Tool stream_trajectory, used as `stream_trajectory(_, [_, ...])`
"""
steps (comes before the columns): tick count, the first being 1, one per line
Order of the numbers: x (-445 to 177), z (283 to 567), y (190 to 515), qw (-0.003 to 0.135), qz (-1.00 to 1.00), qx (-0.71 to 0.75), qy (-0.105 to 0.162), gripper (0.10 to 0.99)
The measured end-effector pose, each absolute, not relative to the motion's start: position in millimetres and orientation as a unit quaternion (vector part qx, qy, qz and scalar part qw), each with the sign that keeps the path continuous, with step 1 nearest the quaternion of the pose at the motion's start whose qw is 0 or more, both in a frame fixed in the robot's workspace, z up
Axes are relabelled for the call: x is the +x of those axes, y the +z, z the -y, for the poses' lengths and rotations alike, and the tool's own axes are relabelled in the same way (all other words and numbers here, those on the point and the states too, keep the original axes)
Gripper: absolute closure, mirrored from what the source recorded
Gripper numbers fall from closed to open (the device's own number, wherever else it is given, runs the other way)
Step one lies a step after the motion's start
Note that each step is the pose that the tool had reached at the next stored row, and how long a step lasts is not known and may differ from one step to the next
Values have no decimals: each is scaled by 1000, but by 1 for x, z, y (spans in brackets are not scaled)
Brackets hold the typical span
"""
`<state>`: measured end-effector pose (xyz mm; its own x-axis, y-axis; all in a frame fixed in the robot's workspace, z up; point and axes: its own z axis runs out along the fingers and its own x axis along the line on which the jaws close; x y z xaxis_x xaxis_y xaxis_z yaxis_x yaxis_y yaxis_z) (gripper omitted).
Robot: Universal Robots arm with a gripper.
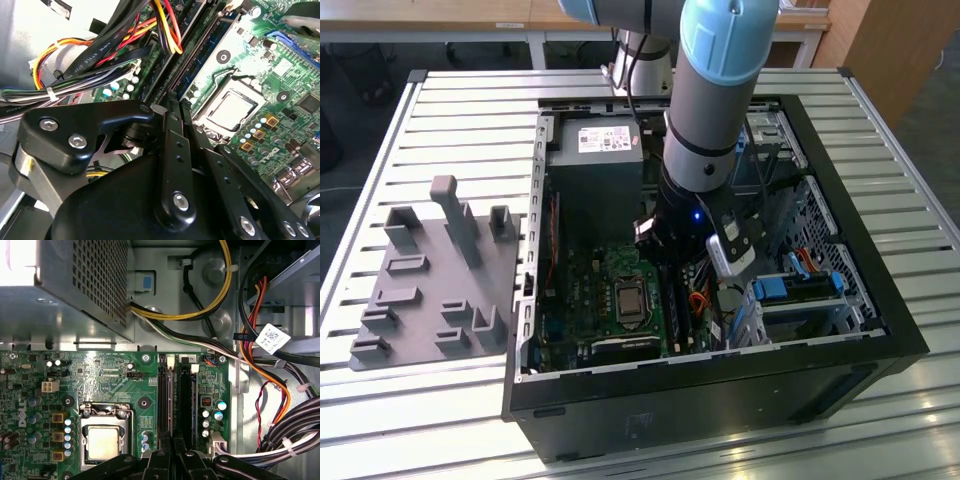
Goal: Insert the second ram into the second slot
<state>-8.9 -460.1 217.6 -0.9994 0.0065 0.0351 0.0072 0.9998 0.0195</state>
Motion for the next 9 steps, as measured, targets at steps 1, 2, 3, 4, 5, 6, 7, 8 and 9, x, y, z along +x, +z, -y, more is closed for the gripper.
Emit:
stream_trajectory(1, [-9,460,217,18,1000,-3,-10,949])
stream_trajectory(2, [-9,460,217,18,1000,-3,-10,949])
stream_trajectory(3, [-9,460,217,18,1000,-3,-10,949])
stream_trajectory(4, [-9,460,216,17,1000,-3,-10,949])
stream_trajectory(5, [-9,460,216,18,1000,-3,-10,949])
stream_trajectory(6, [-9,460,215,18,1000,-3,-10,949])
stream_trajectory(7, [-9,460,215,18,1000,-3,-10,949])
stream_trajectory(8, [-9,460,215,18,1000,-3,-10,949])
stream_trajectory(9, [-9,460,215,18,1000,-3,-10,949])
